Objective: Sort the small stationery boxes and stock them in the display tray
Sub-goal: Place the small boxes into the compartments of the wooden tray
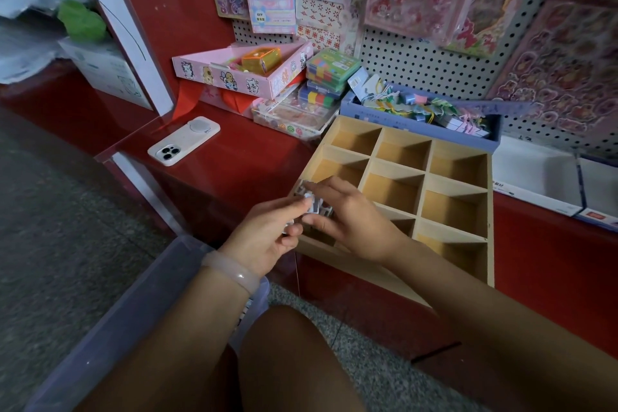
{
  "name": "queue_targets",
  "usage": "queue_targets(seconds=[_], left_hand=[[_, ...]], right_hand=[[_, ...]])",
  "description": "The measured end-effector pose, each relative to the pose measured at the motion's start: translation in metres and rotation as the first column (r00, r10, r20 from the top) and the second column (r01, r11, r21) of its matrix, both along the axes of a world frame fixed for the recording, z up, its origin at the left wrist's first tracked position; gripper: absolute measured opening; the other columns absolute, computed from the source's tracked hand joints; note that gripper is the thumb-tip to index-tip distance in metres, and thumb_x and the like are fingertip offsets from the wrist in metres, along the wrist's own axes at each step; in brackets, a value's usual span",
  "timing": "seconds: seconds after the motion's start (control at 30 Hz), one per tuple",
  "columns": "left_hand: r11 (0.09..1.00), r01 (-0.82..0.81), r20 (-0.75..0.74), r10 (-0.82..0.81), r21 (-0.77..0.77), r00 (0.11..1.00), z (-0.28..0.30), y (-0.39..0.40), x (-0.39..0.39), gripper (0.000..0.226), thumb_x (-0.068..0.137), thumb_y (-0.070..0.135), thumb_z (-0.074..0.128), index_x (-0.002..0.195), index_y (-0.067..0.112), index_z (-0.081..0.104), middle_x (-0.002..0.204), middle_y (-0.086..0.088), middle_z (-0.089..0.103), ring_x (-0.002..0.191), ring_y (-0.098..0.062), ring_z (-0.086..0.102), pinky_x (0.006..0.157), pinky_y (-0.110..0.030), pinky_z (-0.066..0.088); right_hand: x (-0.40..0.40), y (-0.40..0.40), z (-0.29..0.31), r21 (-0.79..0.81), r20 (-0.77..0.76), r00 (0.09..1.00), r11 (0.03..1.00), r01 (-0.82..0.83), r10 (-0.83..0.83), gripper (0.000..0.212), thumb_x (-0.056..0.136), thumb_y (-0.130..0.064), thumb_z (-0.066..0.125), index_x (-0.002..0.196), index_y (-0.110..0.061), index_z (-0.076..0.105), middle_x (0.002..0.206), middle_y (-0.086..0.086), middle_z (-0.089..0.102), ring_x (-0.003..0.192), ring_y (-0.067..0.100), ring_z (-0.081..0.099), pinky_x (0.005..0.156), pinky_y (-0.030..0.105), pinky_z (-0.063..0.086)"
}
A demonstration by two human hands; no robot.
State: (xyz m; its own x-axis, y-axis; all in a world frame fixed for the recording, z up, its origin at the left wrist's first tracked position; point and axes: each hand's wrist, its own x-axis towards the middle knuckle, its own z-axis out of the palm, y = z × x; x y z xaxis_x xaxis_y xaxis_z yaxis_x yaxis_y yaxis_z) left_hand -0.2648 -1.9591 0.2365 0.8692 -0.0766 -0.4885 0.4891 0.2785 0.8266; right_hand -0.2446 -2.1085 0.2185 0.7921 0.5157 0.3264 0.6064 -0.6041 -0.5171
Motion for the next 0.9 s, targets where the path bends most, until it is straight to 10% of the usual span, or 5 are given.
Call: queue_targets(seconds=[0.13,0.37,0.9], left_hand=[[1.0,0.001,0.021,-0.002,0.026,1.0,0.003,-0.001,0.0,0.005,0.087,0.006,0.062,0.088,0.004,0.066,0.065,-0.001,0.054,0.041,-0.002,0.037,0.035,-0.012,0.025],[0.969,-0.231,-0.047,0.227,-0.091,0.973,0.001,0.006,0.011,0.007,0.094,0.007,0.052,0.09,0.007,0.058,0.074,-0.01,0.059,0.043,-0.008,0.046,0.038,-0.015,0.037],[0.916,-0.275,-0.14,0.243,-0.293,0.96,-0.002,0.017,0.009,0.008,0.094,0.007,0.049,0.098,0.003,0.054,0.085,-0.014,0.058,0.07,-0.017,0.057,0.06,-0.022,0.056]], right_hand=[[0.002,-0.003,0.0,0.054,-0.028,0.996,0.995,0.081,-0.08,0.04,0.079,-0.032,0.073,0.108,-0.007,0.062,0.1,0.005,0.059,0.09,0.011,0.052,0.077,0.015,0.035],[0.012,-0.015,-0.011,-0.214,0.002,0.873,0.852,0.477,-0.488,0.039,0.086,-0.039,0.061,0.114,-0.013,0.062,0.114,0.005,0.056,0.104,0.023,0.05,0.086,0.037,0.046],[0.019,0.004,-0.016,-0.475,0.056,0.893,0.775,0.418,-0.447,0.048,0.092,-0.05,0.046,0.13,-0.021,0.05,0.13,0.004,0.046,0.118,0.025,0.039,0.096,0.038,0.03]])
